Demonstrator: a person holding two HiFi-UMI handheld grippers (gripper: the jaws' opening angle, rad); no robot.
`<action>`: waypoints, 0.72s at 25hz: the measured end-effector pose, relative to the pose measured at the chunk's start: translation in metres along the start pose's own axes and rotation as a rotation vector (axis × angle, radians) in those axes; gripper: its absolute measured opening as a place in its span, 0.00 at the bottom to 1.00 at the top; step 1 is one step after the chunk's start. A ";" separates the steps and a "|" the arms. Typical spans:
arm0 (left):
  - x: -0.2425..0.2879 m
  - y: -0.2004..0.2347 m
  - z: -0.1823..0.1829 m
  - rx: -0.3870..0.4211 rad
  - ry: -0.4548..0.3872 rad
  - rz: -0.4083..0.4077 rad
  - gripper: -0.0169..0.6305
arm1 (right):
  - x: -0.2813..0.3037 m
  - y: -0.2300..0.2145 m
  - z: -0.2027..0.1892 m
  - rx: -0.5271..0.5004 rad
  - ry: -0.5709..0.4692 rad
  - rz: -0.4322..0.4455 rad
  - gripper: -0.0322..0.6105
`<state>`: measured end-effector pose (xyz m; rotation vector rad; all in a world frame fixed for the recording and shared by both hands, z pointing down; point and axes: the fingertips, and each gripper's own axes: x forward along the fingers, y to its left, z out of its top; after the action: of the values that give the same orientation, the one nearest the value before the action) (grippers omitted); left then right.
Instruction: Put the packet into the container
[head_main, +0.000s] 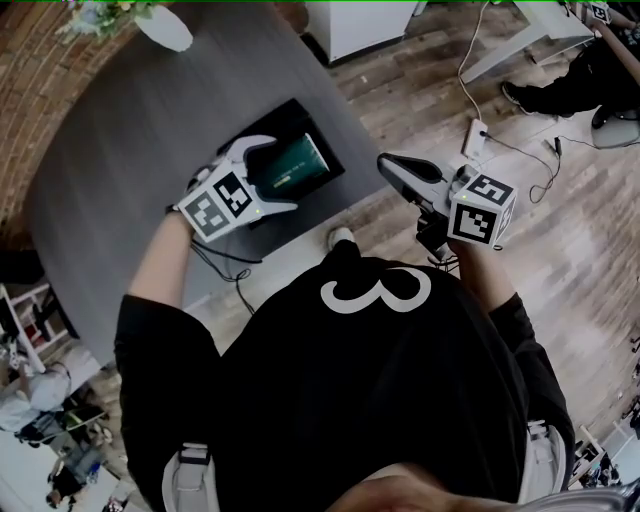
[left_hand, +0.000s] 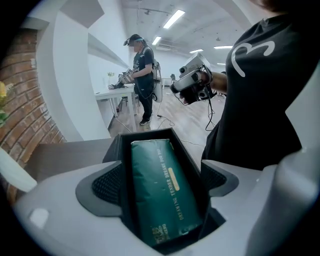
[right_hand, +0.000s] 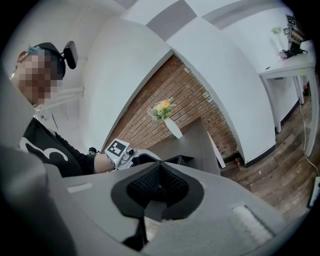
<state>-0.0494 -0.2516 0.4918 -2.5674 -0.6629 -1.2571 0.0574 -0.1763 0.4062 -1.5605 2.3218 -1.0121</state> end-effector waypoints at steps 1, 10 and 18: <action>-0.001 0.001 -0.001 -0.006 -0.002 0.010 0.82 | 0.000 0.000 0.000 0.004 0.004 0.001 0.05; -0.050 0.020 0.021 -0.126 -0.171 0.272 0.64 | -0.002 0.008 -0.004 -0.026 0.052 0.030 0.05; -0.126 -0.005 0.058 -0.487 -0.519 0.534 0.28 | -0.003 0.043 0.009 -0.098 0.051 0.126 0.05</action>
<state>-0.0790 -0.2634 0.3565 -3.1813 0.3153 -0.6276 0.0302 -0.1680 0.3727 -1.4154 2.5039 -0.9325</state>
